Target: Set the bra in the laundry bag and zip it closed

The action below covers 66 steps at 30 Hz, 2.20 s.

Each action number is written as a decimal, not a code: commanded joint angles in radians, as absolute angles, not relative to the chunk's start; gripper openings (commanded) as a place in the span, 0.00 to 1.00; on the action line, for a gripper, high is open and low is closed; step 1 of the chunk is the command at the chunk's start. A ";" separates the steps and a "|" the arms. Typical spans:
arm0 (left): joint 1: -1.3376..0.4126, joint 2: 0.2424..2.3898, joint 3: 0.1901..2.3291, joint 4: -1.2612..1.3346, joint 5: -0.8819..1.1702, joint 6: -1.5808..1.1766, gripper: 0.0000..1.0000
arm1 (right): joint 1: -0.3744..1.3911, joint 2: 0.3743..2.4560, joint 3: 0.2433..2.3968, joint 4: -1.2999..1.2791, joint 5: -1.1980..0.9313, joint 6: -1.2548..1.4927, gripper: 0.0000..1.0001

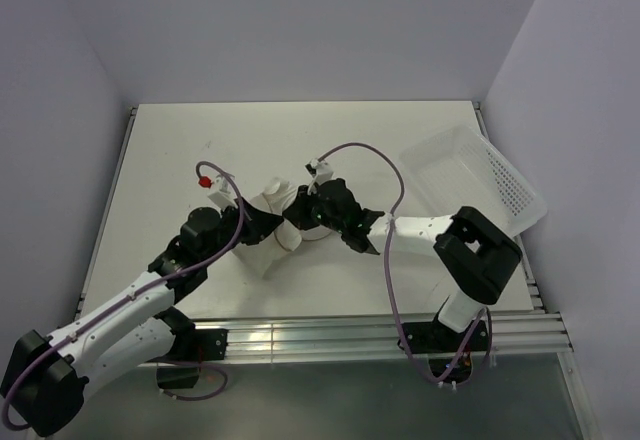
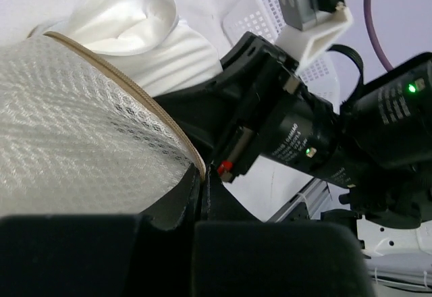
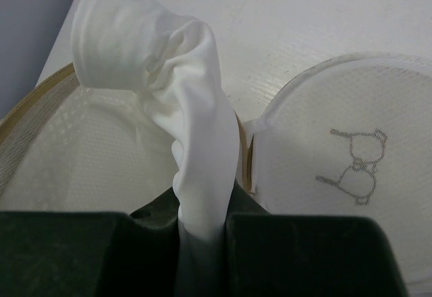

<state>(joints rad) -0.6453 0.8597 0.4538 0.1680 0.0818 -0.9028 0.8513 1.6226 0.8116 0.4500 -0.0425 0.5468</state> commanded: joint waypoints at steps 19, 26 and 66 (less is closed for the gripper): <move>-0.661 0.993 0.504 0.463 0.081 -0.769 0.00 | 0.858 1.355 0.770 0.342 0.080 0.601 0.00; -0.782 1.123 0.643 0.621 0.129 -0.813 0.00 | 0.816 1.120 0.842 0.061 0.114 0.480 0.00; -0.773 0.568 0.026 0.489 -0.147 -0.887 0.00 | 0.983 1.640 0.923 0.178 0.120 0.606 0.72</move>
<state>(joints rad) -0.7738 0.5953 0.0498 0.4854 -0.1165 -0.8822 0.9821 1.6920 0.9218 0.2070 0.0784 0.6022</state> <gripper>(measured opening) 0.042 0.662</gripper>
